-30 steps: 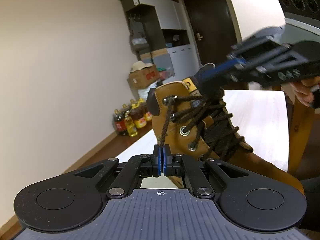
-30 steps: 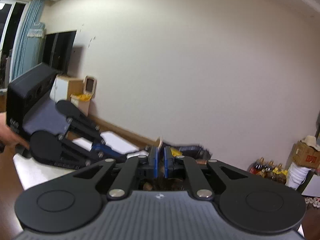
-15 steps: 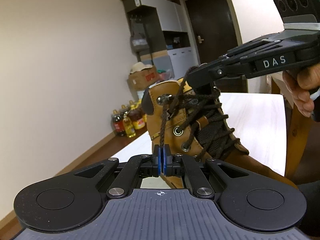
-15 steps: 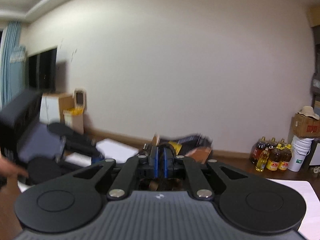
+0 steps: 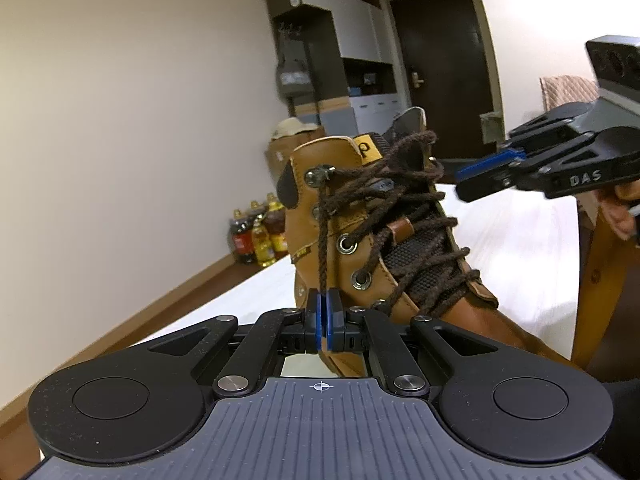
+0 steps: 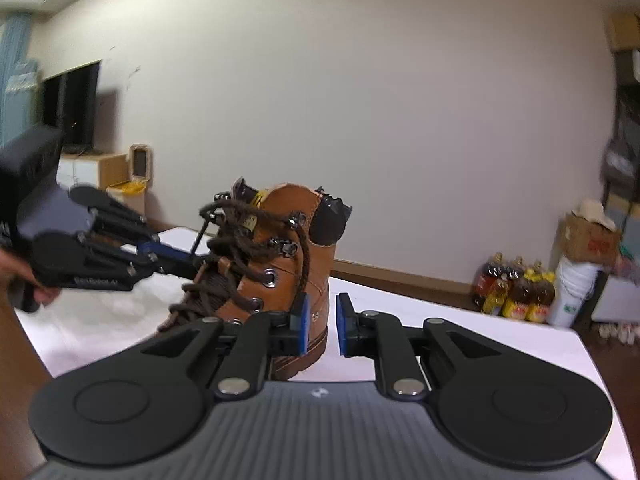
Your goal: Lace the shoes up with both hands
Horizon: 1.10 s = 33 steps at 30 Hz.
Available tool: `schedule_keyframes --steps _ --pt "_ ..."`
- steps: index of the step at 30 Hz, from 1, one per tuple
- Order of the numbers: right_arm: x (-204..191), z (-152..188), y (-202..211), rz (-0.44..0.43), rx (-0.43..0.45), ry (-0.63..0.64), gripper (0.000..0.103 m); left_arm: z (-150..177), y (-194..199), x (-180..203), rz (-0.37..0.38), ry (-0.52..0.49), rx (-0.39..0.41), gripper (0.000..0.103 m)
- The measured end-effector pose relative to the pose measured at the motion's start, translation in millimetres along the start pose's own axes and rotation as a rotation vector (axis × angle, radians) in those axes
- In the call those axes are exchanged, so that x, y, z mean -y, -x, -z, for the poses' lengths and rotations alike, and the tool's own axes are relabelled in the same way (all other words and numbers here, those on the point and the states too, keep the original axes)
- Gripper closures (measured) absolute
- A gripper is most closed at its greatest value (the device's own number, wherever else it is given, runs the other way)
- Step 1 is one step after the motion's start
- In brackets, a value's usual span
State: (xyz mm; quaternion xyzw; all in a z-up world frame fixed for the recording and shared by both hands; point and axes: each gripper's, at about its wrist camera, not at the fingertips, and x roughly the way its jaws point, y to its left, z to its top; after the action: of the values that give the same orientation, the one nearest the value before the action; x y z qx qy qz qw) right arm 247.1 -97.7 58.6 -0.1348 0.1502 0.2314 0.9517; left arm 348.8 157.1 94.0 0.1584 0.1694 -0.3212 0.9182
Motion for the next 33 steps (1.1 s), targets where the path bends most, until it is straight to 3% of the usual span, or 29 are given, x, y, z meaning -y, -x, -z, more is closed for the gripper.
schedule_keyframes --steps 5,7,11,12,16,19,21,26,31,33 --pt "-5.2 -17.4 -22.4 -0.055 0.043 0.065 0.083 -12.8 -16.3 7.2 -0.012 -0.002 -0.009 0.101" --pt "-5.3 -17.2 -23.9 -0.090 0.040 0.053 0.100 -16.8 -24.9 10.6 -0.017 -0.002 -0.014 0.101" --pt "12.0 -3.1 -28.5 -0.064 -0.042 -0.015 0.101 -19.0 -43.9 20.6 -0.008 0.008 -0.028 0.101" --pt "15.4 5.4 -30.6 -0.094 -0.075 -0.057 0.101 -19.4 -47.7 22.1 -0.009 0.013 -0.028 0.101" --pt "-8.8 12.0 -23.2 -0.107 -0.098 0.051 0.100 -27.8 -61.4 22.9 -0.025 0.033 -0.025 0.101" --pt "-18.1 2.0 -8.5 -0.032 -0.041 0.088 0.092 -34.1 -68.0 21.7 -0.029 0.032 -0.026 0.101" --pt "-28.2 -3.9 11.8 0.011 0.062 0.114 0.093 -38.6 -75.9 22.2 -0.029 0.038 -0.025 0.101" --pt "-51.6 -7.1 5.3 -0.006 0.046 0.128 0.093 -44.2 -87.8 16.1 -0.033 0.034 -0.023 0.101" --pt "-45.1 -5.2 -8.7 -0.021 0.047 -0.029 0.094 -41.0 -89.4 11.1 -0.031 0.042 -0.010 0.101" --pt "-34.1 -2.3 -6.3 -0.033 0.069 -0.163 0.094 -43.4 -97.8 10.8 -0.028 0.046 -0.005 0.101"
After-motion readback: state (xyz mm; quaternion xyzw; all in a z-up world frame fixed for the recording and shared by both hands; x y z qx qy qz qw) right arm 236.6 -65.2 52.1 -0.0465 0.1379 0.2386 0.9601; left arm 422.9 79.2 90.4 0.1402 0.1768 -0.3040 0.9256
